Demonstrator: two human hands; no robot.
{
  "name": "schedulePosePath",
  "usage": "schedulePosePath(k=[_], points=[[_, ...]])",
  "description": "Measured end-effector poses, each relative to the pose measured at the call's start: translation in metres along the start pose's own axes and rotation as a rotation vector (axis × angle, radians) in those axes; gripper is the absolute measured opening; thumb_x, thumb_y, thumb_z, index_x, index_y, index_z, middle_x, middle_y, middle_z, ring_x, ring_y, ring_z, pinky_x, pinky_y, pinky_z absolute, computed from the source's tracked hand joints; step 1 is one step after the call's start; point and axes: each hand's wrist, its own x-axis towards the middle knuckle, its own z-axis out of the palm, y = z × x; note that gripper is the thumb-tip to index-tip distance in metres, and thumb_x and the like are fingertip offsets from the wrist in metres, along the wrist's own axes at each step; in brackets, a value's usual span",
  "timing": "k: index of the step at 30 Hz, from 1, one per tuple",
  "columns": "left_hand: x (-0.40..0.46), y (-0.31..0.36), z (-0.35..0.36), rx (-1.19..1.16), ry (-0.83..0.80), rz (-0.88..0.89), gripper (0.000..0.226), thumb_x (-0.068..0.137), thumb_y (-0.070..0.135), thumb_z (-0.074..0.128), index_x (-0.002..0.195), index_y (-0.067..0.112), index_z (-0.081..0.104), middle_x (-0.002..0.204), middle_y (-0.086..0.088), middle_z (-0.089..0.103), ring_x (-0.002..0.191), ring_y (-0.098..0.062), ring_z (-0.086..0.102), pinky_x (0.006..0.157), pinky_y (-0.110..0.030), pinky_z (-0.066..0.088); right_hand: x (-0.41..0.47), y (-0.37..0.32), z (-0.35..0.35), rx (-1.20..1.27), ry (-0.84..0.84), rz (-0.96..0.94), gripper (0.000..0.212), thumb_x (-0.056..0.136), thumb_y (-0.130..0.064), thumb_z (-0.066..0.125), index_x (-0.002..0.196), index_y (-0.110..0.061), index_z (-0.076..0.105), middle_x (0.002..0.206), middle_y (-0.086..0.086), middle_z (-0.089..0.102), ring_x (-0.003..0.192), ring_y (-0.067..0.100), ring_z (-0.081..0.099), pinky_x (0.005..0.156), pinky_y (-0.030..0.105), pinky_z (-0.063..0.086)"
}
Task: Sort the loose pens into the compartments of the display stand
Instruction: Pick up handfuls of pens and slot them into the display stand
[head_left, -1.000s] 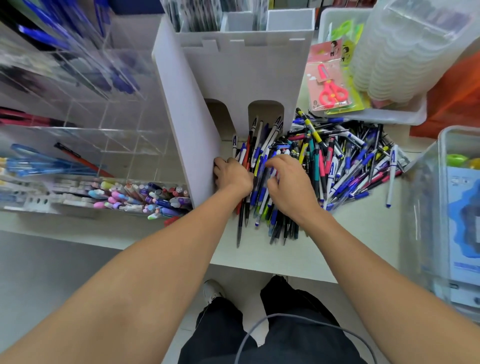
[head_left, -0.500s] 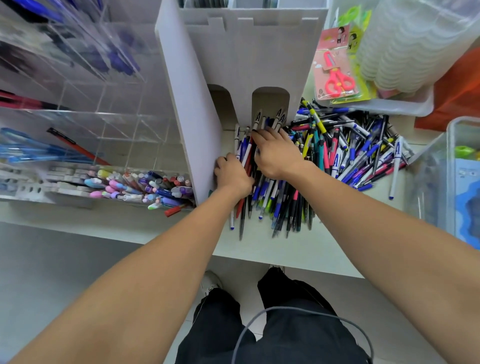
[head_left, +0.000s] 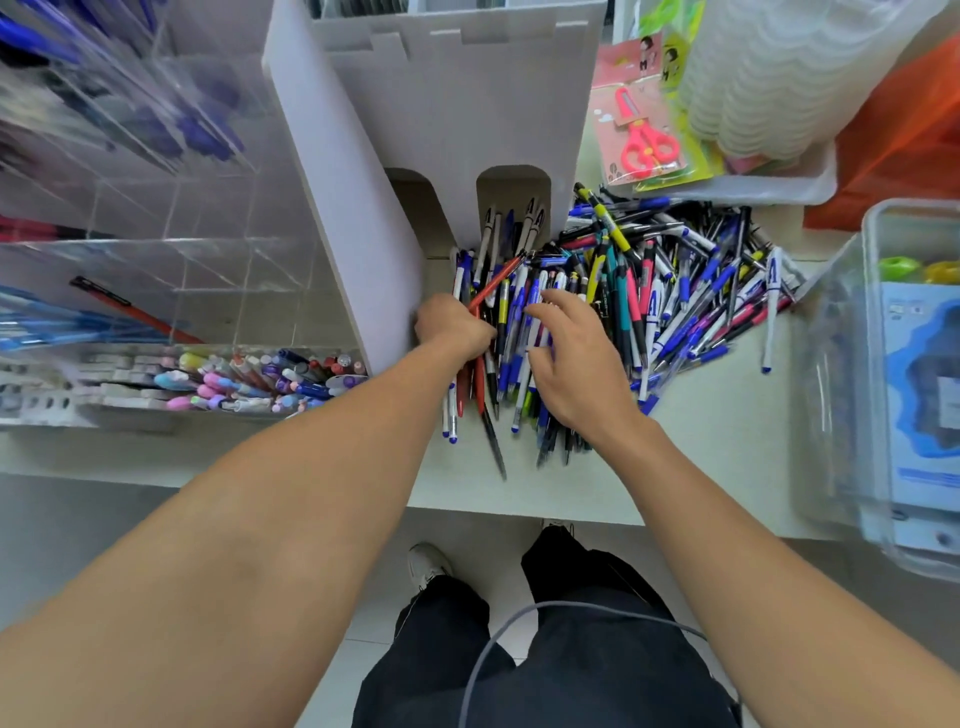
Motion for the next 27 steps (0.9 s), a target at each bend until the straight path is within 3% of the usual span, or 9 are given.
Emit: schedulePosePath(k=[5,9,13,17,20,23,27], points=[[-0.008,0.0,-0.005,-0.044,-0.018,-0.052,0.017,0.084,0.016,0.077,0.095,0.008,0.067,0.087,-0.006,0.066,0.079,-0.019,0.069,0.069,-0.032,0.061,-0.002,0.007,-0.007,0.001,0.007,0.014,0.041,0.093,-0.004,0.051,0.133,-0.006,0.061,0.142,0.007,0.052,0.137,0.021,0.042,0.112,0.035,0.038],[-0.018,-0.005,-0.008,-0.084,-0.024,-0.072,0.013,0.082,0.011,0.073,0.09,0.009,0.063,0.081,-0.004,0.061,0.066,-0.015,0.061,0.049,-0.026,0.047,-0.003,0.004,-0.008,0.0,0.009,0.027,0.038,0.093,-0.005,0.05,0.129,-0.007,0.063,0.134,0.005,0.057,0.129,0.02,0.048,0.107,0.031,0.04],[-0.022,-0.013,-0.015,-0.141,-0.042,-0.064,0.014,0.082,0.014,0.072,0.086,0.01,0.06,0.08,-0.004,0.06,0.062,-0.014,0.057,0.046,-0.024,0.04,-0.008,-0.009,-0.002,-0.003,-0.011,0.021,0.031,0.096,-0.013,0.054,0.125,-0.011,0.065,0.123,0.004,0.062,0.118,0.02,0.055,0.096,0.033,0.047],[-0.025,-0.016,-0.018,-0.186,-0.047,-0.025,0.02,0.08,0.014,0.074,0.093,0.01,0.06,0.085,-0.005,0.061,0.066,-0.015,0.06,0.047,-0.024,0.041,-0.03,-0.016,0.016,-0.001,-0.007,0.132,0.01,0.092,-0.022,0.067,0.097,-0.014,0.069,0.092,0.0,0.067,0.085,0.017,0.061,0.076,0.035,0.053],[-0.032,-0.02,-0.019,-0.172,-0.045,0.041,0.025,0.078,0.017,0.074,0.085,0.018,0.05,0.086,-0.003,0.059,0.073,-0.019,0.063,0.054,-0.027,0.049,-0.044,-0.016,0.032,0.165,-0.053,0.25,0.012,0.09,-0.025,0.071,0.083,-0.017,0.07,0.071,-0.005,0.066,0.067,0.01,0.061,0.066,0.028,0.051],[-0.045,-0.028,-0.023,-0.208,-0.085,0.089,0.031,0.076,0.018,0.076,0.083,0.022,0.046,0.085,-0.003,0.058,0.075,-0.023,0.064,0.061,-0.034,0.056,-0.043,-0.021,0.03,0.418,0.027,0.343,0.011,0.092,-0.017,0.067,0.082,-0.021,0.071,0.074,-0.007,0.068,0.07,0.006,0.063,0.068,0.02,0.049],[-0.057,-0.037,-0.033,-0.301,-0.25,0.15,0.022,0.073,0.009,0.075,0.084,0.011,0.056,0.075,-0.013,0.062,0.065,-0.028,0.065,0.066,-0.047,0.063,-0.025,-0.033,0.009,0.772,0.137,0.37,0.012,0.096,-0.025,0.064,0.108,-0.023,0.068,0.1,-0.004,0.069,0.094,0.016,0.068,0.084,0.042,0.06]])
